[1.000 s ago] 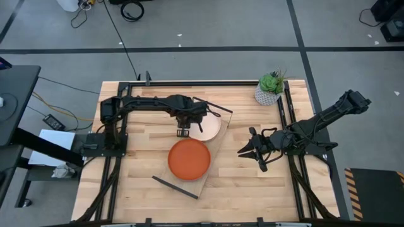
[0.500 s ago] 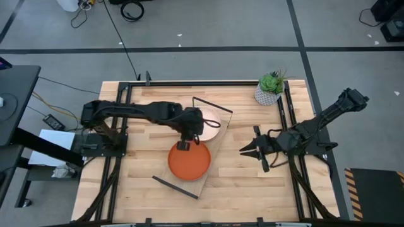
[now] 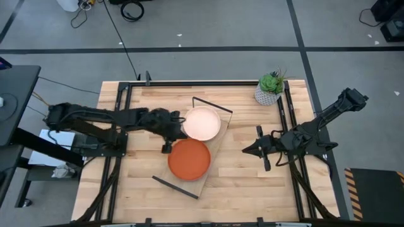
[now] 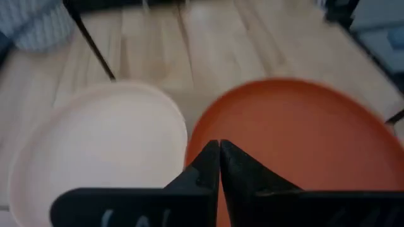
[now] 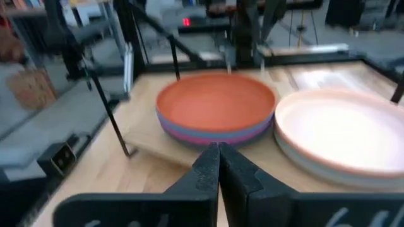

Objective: Place and stack plates onto a shelf
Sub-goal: Return to Home Position

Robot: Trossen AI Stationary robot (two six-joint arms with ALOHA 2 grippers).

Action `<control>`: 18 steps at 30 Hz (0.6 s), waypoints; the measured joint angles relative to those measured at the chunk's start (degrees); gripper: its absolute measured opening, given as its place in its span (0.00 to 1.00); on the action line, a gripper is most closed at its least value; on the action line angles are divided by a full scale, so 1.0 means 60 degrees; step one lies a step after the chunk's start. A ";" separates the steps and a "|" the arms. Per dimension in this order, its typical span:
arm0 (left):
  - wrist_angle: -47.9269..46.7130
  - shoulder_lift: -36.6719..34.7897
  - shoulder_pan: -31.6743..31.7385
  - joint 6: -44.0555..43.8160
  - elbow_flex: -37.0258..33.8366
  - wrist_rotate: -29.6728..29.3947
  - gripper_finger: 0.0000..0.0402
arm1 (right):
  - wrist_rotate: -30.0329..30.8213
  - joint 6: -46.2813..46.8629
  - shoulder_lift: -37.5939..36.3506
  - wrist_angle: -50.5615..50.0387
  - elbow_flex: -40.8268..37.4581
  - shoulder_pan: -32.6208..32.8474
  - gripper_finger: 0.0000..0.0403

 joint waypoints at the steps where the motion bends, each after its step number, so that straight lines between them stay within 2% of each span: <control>1: 0.0321 -0.0337 -0.0006 -0.0019 -0.0308 0.0009 0.04 | -0.0003 -0.0084 -0.0147 0.0259 -0.0149 -0.0019 0.03; 7: 0.1606 -0.2183 -0.0173 -0.0200 -0.1853 -0.0060 0.03 | 0.0047 -0.0348 -0.1138 0.1006 -0.0964 -0.0196 0.02; 14: 0.1506 -0.3835 -0.0713 0.0040 -0.2941 -0.0315 0.03 | 0.0730 -0.0395 -0.2501 0.0805 -0.1795 -0.0650 0.03; 18: 0.1679 -0.4643 -0.0764 0.0093 -0.3855 -0.0942 0.03 | 0.0996 -0.0417 -0.3093 0.0568 -0.1978 -0.0898 0.03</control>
